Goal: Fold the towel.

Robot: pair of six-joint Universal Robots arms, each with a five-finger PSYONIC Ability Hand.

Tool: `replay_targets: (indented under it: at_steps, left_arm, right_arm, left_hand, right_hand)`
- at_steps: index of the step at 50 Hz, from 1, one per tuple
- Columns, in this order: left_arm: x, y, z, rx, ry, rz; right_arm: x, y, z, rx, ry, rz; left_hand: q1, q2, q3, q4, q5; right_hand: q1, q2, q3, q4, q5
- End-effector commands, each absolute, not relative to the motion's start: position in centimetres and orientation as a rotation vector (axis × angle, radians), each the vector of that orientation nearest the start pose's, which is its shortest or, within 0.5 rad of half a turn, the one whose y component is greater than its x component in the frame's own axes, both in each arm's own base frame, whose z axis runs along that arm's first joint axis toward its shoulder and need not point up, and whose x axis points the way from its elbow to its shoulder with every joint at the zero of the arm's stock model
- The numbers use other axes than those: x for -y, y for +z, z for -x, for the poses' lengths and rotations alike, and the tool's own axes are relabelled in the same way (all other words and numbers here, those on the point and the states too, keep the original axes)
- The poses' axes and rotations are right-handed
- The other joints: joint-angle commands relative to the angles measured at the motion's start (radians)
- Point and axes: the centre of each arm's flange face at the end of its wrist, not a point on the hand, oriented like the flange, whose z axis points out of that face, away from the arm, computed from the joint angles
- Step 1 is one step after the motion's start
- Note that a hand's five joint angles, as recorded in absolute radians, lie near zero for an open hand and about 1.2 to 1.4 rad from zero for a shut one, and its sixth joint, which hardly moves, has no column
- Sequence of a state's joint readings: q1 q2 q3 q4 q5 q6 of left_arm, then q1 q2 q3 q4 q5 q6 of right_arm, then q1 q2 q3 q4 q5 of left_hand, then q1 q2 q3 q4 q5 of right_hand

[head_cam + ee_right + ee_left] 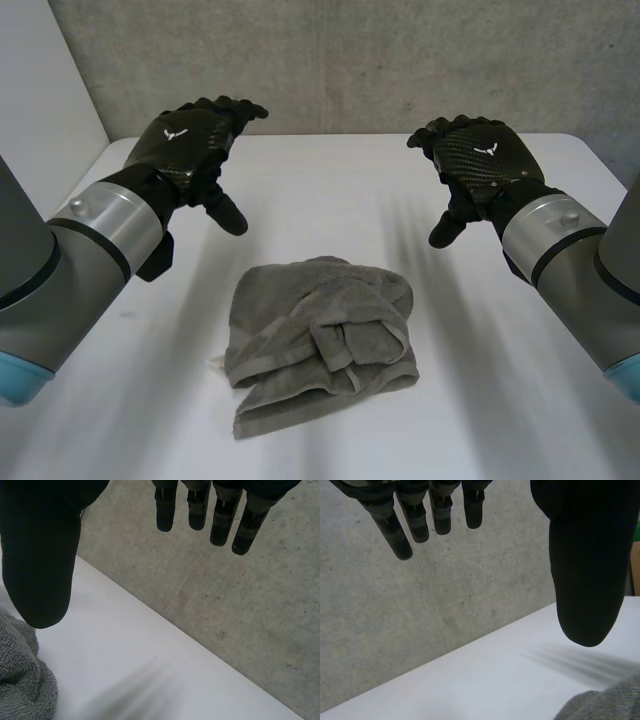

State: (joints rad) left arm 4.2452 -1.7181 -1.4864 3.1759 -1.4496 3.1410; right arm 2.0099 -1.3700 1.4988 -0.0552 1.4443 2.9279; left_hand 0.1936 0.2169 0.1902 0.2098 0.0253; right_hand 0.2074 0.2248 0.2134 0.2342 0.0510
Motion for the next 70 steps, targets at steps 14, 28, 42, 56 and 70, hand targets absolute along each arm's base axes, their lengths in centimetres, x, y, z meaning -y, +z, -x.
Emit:
replay_targets:
  at_steps: [14, 28, 42, 56, 70]
  left_arm:
    - [20.1, 21.0, 31.4, -2.792, -1.977, -1.005]
    - [22.1, 13.7, 31.8, -2.593, -1.768, -1.153]
    - [28.6, 26.5, 31.8, -2.154, -2.439, -0.824]
    - [29.9, 24.9, 29.1, -2.260, -2.392, -0.682]
    - [30.6, 20.4, 28.1, -2.359, -2.242, -0.677]
  right_arm:
    - [24.3, 21.1, -27.9, -2.303, -1.441, 0.691]
    - [26.3, 14.1, -30.4, -2.252, -1.373, 0.584]
    - [30.9, 28.4, -31.6, -1.771, -2.194, 0.828]
    - [28.1, 29.8, -31.1, -1.742, -2.174, 1.150]
    - [27.9, 24.8, -32.2, -1.858, -1.913, 1.264]
  left_hand:
    - [0.038, 0.014, 0.041, 0.021, 0.031]
    - [0.663, 0.640, 0.667, 0.647, 0.657]
    - [1.203, 1.179, 1.206, 1.186, 1.196]
    - [1.203, 1.179, 1.206, 1.186, 1.196]
    - [1.203, 1.179, 1.206, 1.186, 1.196]
  right_hand:
    - [-0.033, -0.050, -0.039, -0.060, -0.051]
    - [0.714, 0.696, 0.708, 0.687, 0.696]
    - [1.189, 1.172, 1.183, 1.162, 1.171]
    - [1.189, 1.172, 1.183, 1.162, 1.171]
    - [1.189, 1.172, 1.183, 1.162, 1.171]
